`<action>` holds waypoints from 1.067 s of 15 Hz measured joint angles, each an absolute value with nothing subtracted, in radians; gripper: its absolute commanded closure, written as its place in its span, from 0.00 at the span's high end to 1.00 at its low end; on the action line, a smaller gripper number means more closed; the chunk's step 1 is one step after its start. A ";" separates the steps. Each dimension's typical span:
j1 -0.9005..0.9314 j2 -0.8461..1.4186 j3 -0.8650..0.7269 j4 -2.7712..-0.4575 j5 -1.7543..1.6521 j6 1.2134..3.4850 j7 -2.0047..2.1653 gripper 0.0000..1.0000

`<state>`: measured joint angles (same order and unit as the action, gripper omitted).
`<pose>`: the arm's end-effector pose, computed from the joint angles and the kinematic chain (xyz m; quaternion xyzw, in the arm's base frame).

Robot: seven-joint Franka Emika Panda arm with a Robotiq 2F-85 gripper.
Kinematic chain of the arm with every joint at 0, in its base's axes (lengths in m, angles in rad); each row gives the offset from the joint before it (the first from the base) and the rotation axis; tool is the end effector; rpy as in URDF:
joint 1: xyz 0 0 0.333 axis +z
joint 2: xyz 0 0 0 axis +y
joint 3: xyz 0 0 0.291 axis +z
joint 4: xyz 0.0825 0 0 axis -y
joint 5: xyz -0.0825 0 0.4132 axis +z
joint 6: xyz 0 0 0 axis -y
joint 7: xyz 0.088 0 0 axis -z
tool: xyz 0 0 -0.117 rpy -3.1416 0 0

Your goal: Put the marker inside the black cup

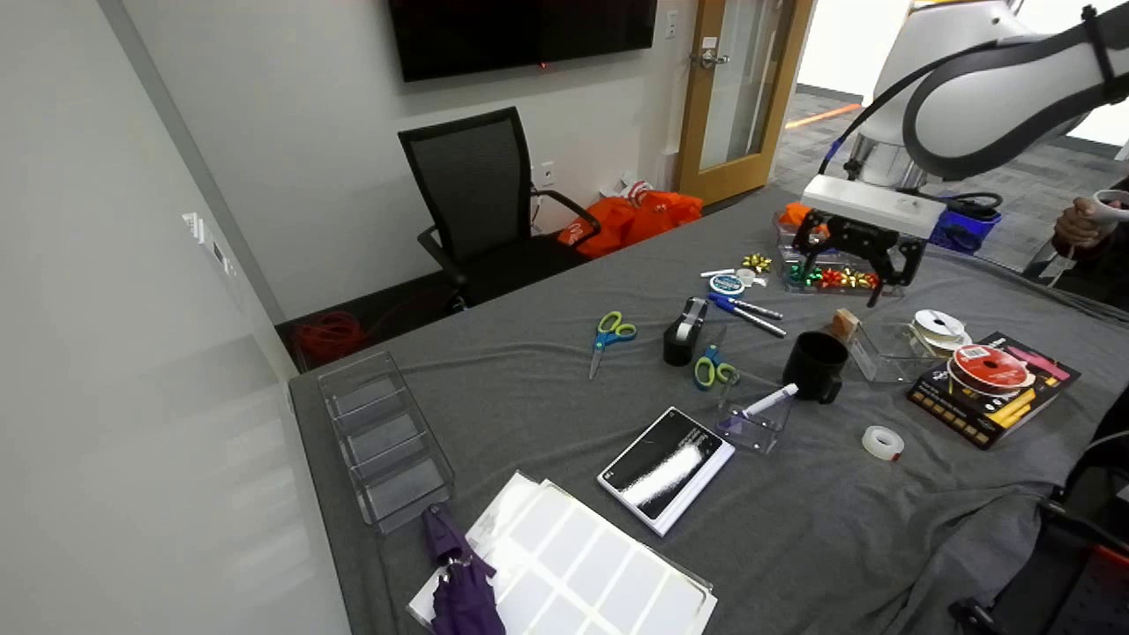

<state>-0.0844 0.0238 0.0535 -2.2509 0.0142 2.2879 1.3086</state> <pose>0.5471 -0.0164 0.3016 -0.7811 0.6244 -0.0017 0.0088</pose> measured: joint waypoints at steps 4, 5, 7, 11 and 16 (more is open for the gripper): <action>-0.052 0.093 0.045 -2.237 0.091 2.323 1.382 1.00; -0.044 0.104 0.045 -2.237 0.103 2.328 1.403 1.00; -0.025 0.124 0.044 -2.235 0.110 2.337 1.471 1.00; 0.024 0.151 0.044 -2.233 0.105 2.378 1.674 1.00; 0.033 0.154 0.039 -2.232 0.105 2.384 1.704 1.00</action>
